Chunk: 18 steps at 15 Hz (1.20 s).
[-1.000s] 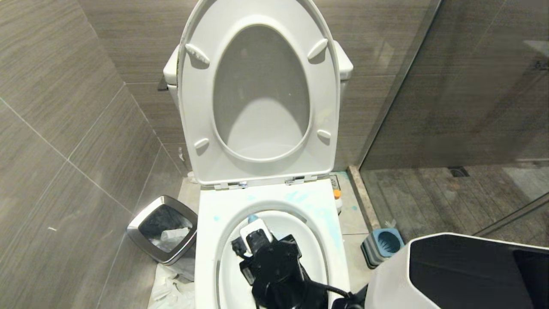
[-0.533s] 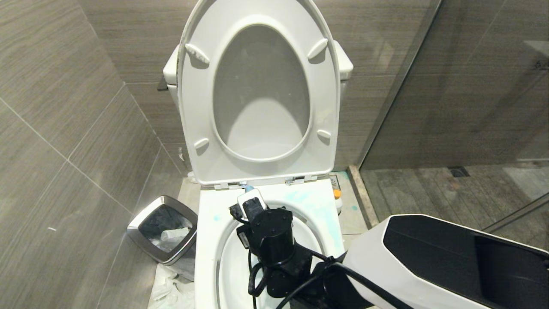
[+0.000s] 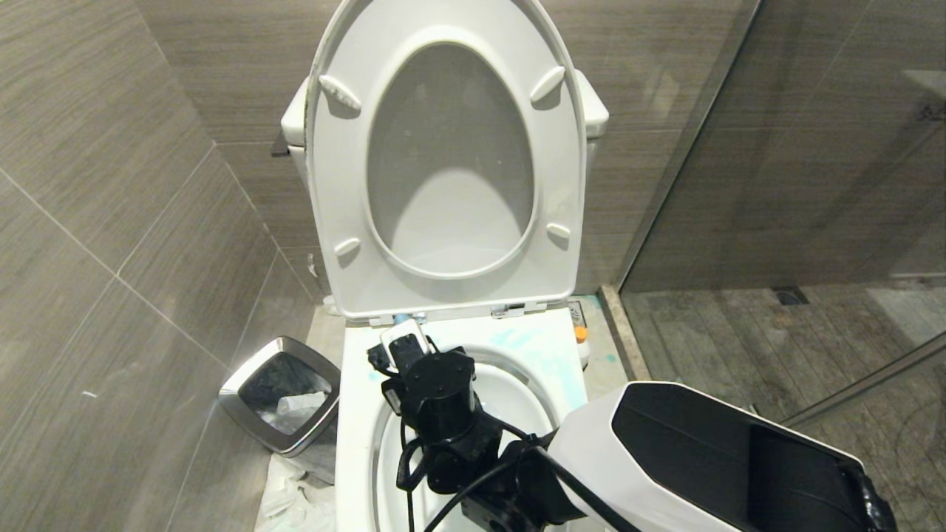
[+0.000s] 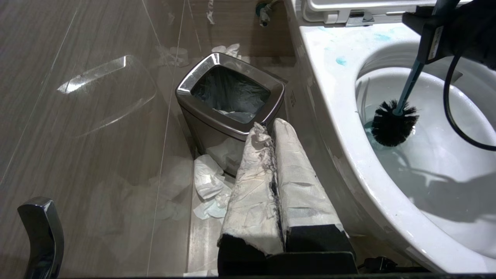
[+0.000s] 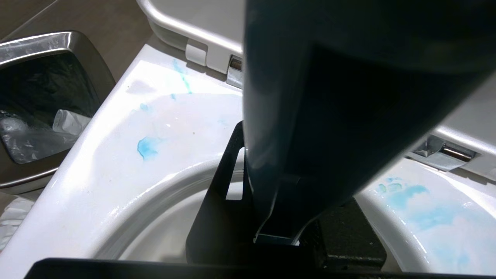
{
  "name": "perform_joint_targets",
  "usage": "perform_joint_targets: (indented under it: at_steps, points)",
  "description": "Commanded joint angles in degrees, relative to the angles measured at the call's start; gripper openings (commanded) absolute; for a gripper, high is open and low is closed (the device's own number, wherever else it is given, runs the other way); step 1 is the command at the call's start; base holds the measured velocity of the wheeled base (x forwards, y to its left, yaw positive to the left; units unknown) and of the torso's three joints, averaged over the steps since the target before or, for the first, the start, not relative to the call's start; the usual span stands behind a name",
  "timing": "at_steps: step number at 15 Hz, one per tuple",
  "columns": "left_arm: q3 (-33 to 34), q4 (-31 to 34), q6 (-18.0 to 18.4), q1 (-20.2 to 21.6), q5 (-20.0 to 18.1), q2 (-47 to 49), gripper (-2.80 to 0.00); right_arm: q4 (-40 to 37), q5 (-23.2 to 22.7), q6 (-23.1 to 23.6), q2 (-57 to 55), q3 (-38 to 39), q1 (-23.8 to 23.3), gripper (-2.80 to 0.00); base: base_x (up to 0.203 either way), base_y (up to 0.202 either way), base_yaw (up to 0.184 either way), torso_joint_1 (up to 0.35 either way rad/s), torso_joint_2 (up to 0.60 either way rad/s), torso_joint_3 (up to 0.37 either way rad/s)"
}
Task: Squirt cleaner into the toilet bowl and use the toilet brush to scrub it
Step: Scrub the toilet bowl
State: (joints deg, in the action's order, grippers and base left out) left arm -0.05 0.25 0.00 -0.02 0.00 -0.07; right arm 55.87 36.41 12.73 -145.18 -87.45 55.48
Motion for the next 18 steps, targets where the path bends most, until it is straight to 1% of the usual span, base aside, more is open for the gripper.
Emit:
perform_joint_targets:
  at_steps: [1, 4, 6, 9, 12, 14, 16, 18]
  points:
    - [0.0, 0.0, 0.0, 0.0, 0.0, 0.1, -2.80, 0.5, 0.0, -0.1, -2.5, -1.5, -0.2, -2.80, 0.000, 0.000, 0.000, 0.000, 0.00, 0.000]
    - [0.0, 0.0, 0.0, -0.1, 0.0, 0.1, -2.80, 0.6, 0.1, -0.2, -7.1, -6.2, -0.3, -2.80, 0.000, 0.000, 0.000, 0.000, 0.00, 0.000]
    - [0.0, 0.0, 0.0, 0.0, 0.0, 0.1, -2.80, 0.6, 0.1, -0.3, -9.7, -7.6, -0.8, -2.80, 0.000, 0.000, 0.000, 0.000, 0.00, 0.000]
    - [0.0, 0.0, 0.0, 0.0, 0.0, 0.1, -2.80, 0.7, 0.2, -1.5, -9.0, -6.9, -0.8, -2.80, 0.000, 0.000, 0.000, 0.000, 0.00, 0.000]
    - [0.0, 0.0, 0.0, 0.0, 0.0, 0.1, -2.80, 0.5, 0.3, -1.4, -3.5, -6.3, -0.2, -2.80, 0.000, 0.000, 0.000, 0.000, 0.00, 0.000]
    - [0.0, 0.0, 0.0, -0.1, 0.0, 0.1, -2.80, 0.4, 0.3, -1.4, -1.0, -4.2, 0.3, -2.80, 0.000, 0.000, 0.000, 0.000, 0.00, 0.000]
    - [0.0, 0.0, 0.0, -0.1, 0.0, 0.1, -2.80, 0.6, 0.3, -1.9, -1.4, -2.2, 0.4, -2.80, 0.000, 0.000, 0.000, 0.000, 0.00, 0.000]
    - [0.0, 0.0, 0.0, 0.0, 0.0, 0.1, -2.80, 0.6, 0.3, -2.2, -3.6, -2.7, 0.3, -2.80, 0.000, 0.000, 0.000, 0.000, 0.00, 0.000]
